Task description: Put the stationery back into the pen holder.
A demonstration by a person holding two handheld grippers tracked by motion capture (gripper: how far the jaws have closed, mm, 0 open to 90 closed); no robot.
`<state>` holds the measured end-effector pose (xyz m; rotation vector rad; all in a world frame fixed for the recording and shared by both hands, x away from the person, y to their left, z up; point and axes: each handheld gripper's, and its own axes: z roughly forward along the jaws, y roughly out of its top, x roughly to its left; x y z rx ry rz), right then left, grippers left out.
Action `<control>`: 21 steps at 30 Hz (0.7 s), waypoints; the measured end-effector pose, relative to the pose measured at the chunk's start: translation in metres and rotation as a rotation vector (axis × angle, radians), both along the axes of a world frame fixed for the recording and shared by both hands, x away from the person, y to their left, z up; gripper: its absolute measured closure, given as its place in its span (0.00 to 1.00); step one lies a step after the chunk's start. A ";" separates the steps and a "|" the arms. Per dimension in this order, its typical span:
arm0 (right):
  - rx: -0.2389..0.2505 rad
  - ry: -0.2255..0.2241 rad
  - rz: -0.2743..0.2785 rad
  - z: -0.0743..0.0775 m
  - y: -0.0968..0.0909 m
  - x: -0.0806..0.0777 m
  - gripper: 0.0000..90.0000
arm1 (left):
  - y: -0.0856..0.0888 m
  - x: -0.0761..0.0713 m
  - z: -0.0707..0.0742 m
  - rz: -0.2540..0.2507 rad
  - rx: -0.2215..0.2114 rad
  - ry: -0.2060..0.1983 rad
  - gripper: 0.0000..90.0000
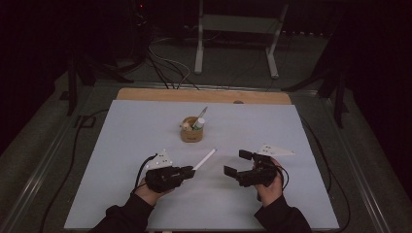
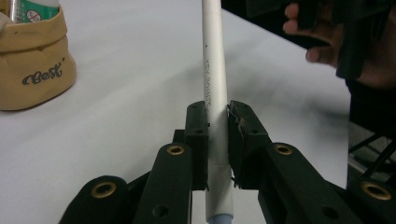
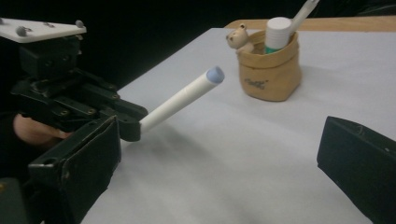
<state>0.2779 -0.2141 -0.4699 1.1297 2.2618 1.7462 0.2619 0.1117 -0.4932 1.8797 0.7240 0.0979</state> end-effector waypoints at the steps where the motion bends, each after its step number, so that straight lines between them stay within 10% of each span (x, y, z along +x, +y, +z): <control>1: -0.002 0.005 -0.004 0.000 0.001 0.000 0.00 | 0.000 0.000 0.000 0.000 0.000 0.000 0.89; 13: 0.089 0.229 -0.020 -0.005 0.013 0.011 0.00 | -0.005 0.004 -0.001 0.023 -0.033 0.007 0.89; 21: 0.181 0.323 -0.037 -0.007 0.023 0.015 0.23 | -0.010 0.003 -0.001 0.017 -0.062 0.003 0.89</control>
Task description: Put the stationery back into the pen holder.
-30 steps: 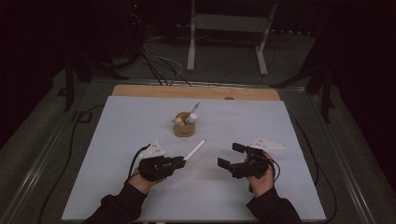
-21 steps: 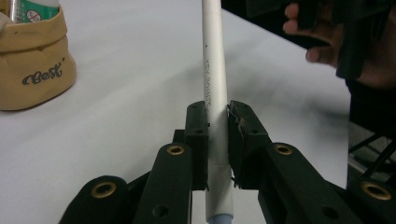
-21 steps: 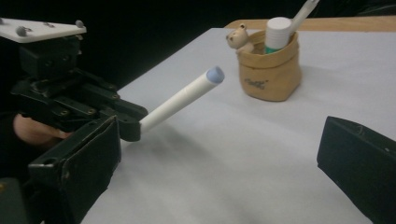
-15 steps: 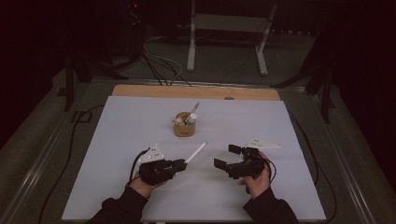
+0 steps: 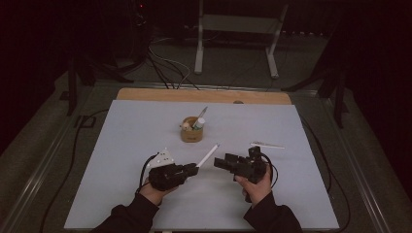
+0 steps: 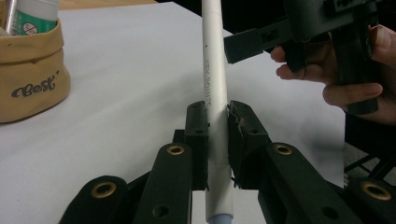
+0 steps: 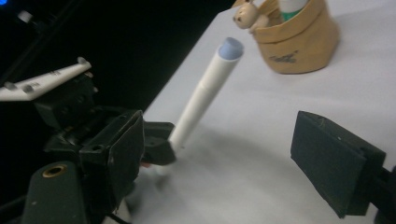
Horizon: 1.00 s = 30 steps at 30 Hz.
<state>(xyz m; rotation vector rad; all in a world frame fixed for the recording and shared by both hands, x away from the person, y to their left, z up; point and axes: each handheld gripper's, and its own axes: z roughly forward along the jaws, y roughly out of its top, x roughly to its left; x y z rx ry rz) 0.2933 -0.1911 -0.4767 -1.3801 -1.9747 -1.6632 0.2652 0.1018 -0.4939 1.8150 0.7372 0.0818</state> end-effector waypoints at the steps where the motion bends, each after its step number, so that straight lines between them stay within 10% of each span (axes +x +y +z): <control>1: 0.009 0.010 0.003 0.000 0.001 0.001 0.27 | 0.000 0.000 0.000 -0.002 -0.006 -0.001 0.89; 21: 0.195 0.106 0.047 -0.010 0.000 0.011 0.86 | -0.010 -0.004 -0.004 -0.081 0.034 -0.013 0.89; 25: 0.182 0.083 0.061 -0.009 0.001 0.009 0.87 | -0.010 -0.002 0.000 -0.118 0.049 -0.011 0.87; 30: 0.116 0.002 0.073 0.000 0.003 0.005 0.87 | -0.010 -0.003 0.003 -0.138 0.078 0.007 0.62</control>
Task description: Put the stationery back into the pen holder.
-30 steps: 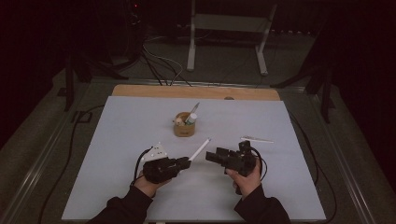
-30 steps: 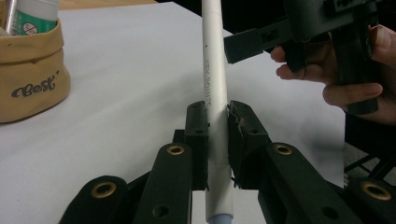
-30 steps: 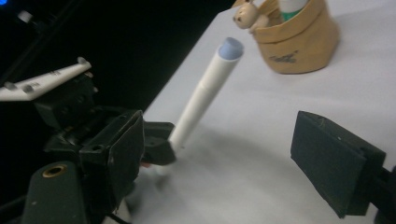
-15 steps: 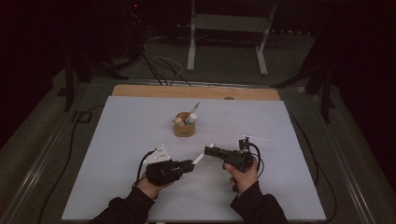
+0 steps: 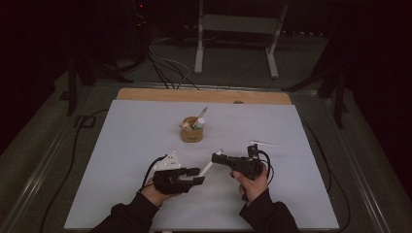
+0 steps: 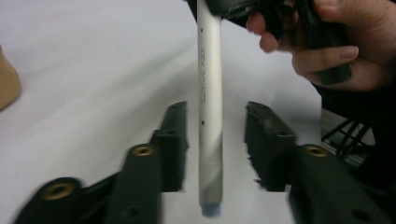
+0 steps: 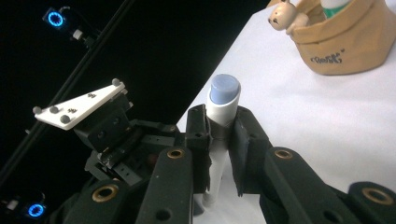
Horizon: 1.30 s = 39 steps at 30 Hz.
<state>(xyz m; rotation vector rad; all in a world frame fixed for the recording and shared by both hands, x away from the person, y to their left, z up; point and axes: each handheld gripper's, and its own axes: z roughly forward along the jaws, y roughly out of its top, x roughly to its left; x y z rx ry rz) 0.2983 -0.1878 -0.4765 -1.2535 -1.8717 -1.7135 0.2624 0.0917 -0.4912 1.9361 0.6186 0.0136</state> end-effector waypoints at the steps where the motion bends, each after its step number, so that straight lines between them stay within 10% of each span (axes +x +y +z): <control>1: -0.007 -0.015 -0.003 0.001 0.000 -0.001 0.87 | 0.002 0.000 0.000 -0.012 0.007 0.007 0.59; 29: -0.180 -0.200 -0.045 0.027 -0.001 -0.005 0.87 | 0.007 0.002 -0.010 -0.059 0.124 0.056 0.03; 39: -0.221 -0.252 -0.059 0.038 -0.001 -0.005 0.87 | 0.008 0.003 -0.013 -0.063 0.123 0.079 0.00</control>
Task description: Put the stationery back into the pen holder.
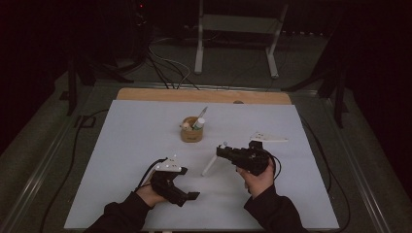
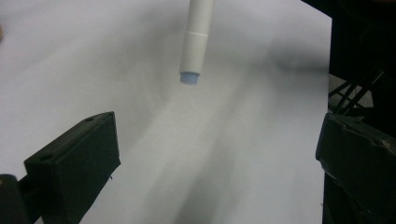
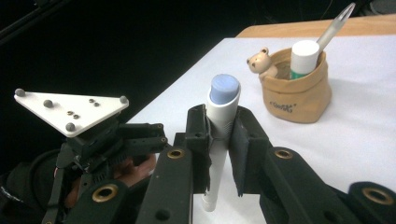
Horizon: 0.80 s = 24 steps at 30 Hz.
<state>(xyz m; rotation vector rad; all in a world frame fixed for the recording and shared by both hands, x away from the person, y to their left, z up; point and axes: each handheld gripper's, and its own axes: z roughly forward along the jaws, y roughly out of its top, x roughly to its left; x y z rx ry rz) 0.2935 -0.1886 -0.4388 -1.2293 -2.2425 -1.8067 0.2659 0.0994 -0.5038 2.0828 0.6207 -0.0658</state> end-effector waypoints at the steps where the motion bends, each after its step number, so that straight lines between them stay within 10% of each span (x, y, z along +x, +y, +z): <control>1: 0.000 0.000 0.000 0.000 0.000 0.000 0.87 | 0.000 0.000 0.000 0.000 0.000 0.000 0.00; 24: -0.121 -0.122 -0.020 0.017 0.008 0.009 0.87 | 0.002 0.000 -0.006 -0.043 0.028 -0.044 0.00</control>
